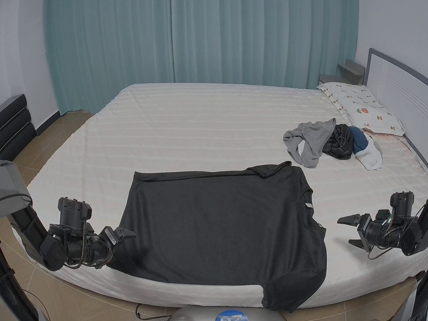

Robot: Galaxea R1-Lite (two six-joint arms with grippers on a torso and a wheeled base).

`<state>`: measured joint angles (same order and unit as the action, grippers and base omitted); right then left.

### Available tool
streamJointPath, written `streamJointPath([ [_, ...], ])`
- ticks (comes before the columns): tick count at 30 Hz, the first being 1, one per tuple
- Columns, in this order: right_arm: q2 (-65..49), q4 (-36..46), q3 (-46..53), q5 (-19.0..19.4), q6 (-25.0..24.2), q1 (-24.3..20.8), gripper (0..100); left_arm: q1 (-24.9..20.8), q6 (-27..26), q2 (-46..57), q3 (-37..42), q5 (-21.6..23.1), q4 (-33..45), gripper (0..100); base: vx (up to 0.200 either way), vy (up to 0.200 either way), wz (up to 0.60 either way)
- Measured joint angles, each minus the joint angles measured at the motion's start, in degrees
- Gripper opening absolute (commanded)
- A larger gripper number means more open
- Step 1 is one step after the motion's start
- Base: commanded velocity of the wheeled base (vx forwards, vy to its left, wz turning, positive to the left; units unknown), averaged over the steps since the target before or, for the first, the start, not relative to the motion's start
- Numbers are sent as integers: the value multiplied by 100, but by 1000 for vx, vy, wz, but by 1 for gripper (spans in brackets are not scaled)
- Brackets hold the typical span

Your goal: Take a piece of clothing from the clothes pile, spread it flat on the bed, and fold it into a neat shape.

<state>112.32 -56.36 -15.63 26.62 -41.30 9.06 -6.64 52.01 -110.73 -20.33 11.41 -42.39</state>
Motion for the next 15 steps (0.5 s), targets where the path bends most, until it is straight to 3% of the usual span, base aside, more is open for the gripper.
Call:
streamJointPath([
  [4, 7, 2, 30, 0, 0, -7, 100, -2, -17, 54, 68, -50, 18, 100, -200, 0, 0],
  [15, 38, 4, 50, 6, 59, -30, 100, 26, -606, -200, 124, -479, 11, 100, 0, 0, 0],
])
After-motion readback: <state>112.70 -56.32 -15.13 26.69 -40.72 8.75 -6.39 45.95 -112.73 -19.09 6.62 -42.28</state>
